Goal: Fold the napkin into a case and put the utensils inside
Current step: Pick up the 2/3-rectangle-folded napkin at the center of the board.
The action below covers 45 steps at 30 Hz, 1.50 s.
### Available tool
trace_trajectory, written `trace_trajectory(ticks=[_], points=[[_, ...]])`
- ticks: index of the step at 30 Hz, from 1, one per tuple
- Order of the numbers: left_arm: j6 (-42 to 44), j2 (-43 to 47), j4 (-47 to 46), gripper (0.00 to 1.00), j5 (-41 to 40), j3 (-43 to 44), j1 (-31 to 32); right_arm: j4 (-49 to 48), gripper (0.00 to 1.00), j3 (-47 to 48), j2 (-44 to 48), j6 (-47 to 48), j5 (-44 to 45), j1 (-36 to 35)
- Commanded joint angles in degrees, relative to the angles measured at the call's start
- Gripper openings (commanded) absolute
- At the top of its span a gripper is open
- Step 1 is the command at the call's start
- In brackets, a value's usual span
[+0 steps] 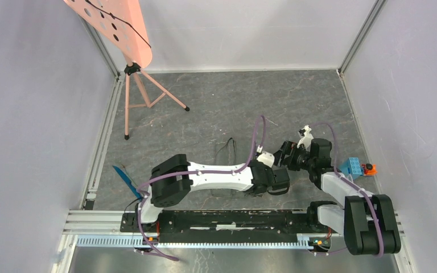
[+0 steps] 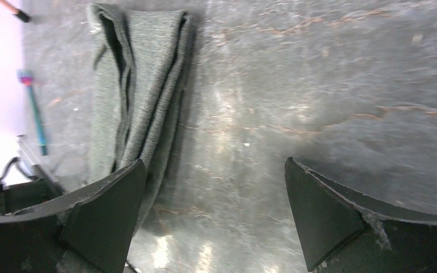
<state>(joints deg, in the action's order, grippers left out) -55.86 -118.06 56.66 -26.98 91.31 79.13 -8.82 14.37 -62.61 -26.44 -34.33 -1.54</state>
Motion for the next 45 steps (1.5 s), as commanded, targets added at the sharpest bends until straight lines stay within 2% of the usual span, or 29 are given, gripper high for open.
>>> trace_trajectory(ticks=[1,8,12,14,16,22,38,45], points=[[0.4,6.2,-3.1,0.08,-2.7,-2.2,0.1,-12.3,0.98,-0.8,-3.8,-10.5,-6.0,-2.9],[1.0,7.9,-3.5,0.08,-2.2,-3.1,0.1,-23.9,0.98,-3.4,-9.2,-21.4,-4.0,-9.7],[1.3,8.8,-3.7,0.07,-2.5,-3.5,0.1,-29.0,0.95,-4.6,-12.4,-24.1,-2.5,-12.5],[1.3,9.1,-4.0,0.07,-2.5,-3.8,0.1,-32.3,0.9,-5.0,-14.4,-25.5,-2.4,-13.2],[1.3,9.2,-4.4,0.07,-2.3,-4.1,0.1,-35.1,0.82,-5.1,-15.9,-26.1,-2.2,-13.3],[1.7,9.0,-4.7,0.07,-2.1,-3.6,0.1,-38.3,0.73,-4.3,-19.9,-27.0,-1.2,-13.7],[1.6,9.3,-4.7,0.06,-2.0,-3.9,0.1,-51.0,0.56,-2.9,-31.3,-31.7,-2.2,-14.8],[1.7,9.4,-4.7,0.06,-2.0,-4.1,0.1,-52.5,0.54,-1.7,-33.3,-32.3,-2.1,-14.9]])
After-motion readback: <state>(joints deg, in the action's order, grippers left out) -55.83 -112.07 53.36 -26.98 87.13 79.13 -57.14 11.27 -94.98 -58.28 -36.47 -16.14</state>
